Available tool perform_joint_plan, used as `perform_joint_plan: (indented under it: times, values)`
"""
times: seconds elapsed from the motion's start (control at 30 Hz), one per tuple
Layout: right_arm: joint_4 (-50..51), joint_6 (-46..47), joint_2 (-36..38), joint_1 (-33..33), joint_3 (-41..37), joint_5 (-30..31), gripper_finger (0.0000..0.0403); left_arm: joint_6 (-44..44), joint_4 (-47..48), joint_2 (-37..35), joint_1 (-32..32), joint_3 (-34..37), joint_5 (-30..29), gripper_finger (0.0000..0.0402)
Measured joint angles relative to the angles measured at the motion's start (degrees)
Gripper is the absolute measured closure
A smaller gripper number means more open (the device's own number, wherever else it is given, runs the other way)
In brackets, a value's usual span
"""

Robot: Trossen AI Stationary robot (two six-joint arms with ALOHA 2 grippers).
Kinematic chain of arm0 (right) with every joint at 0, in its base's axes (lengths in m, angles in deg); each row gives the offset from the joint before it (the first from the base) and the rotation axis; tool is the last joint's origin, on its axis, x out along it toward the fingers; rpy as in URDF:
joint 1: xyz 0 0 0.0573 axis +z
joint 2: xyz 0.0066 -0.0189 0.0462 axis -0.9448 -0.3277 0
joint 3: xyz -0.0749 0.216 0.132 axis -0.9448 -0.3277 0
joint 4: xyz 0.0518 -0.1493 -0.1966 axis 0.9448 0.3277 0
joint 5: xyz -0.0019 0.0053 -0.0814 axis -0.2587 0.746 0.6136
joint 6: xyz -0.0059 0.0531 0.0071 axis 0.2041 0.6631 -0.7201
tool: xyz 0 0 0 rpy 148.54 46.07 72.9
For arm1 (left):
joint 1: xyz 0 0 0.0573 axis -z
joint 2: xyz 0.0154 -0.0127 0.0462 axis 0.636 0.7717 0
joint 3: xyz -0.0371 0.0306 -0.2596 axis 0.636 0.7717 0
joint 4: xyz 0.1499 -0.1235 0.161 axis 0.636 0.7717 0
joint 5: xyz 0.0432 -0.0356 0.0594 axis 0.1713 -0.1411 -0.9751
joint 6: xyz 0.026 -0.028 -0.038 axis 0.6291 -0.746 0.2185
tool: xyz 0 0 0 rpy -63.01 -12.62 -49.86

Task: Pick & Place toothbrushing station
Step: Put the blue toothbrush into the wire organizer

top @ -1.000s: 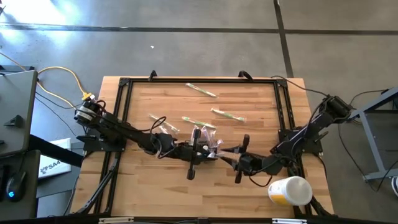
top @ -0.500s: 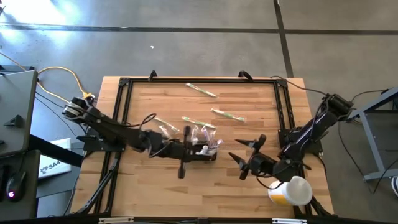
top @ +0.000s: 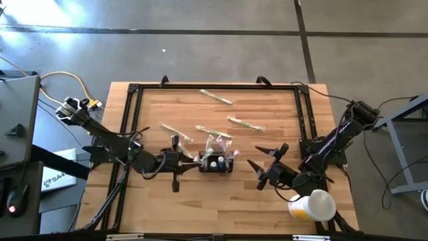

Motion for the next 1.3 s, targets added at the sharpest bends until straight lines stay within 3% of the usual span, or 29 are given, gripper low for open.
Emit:
perform_joint_plan:
  times: [0.17,0.33,0.6,0.83,1.17,1.3]
  values:
    - [1.1,2.1,0.0,-1.0,0.0,-0.4,0.0144,-1.4,0.2,-0.7,-0.1,3.1,-5.1,0.0396]
    - [3.0,4.8,0.0,-1.9,0.0,-0.5,0.0144,-1.6,-0.4,-2.3,-0.9,4.9,-5.5,0.0396]
    - [3.0,5.9,0.0,-1.9,0.0,-0.7,0.0144,-4.6,-8.1,-2.3,-9.8,11.0,4.0,0.0396]
    - [3.0,6.3,0.0,-1.9,0.0,-0.9,0.0144,-7.4,-12.1,-2.8,-13.9,15.2,8.8,0.0396]
    - [4.3,6.2,0.0,-1.9,0.0,-1.0,0.0144,-12.3,-22.0,-2.1,-14.3,23.8,9.6,0.0396]
    - [4.5,6.3,0.0,-2.9,0.0,-3.7,0.0144,-13.4,-22.5,-0.1,-14.3,24.8,9.6,0.0396]
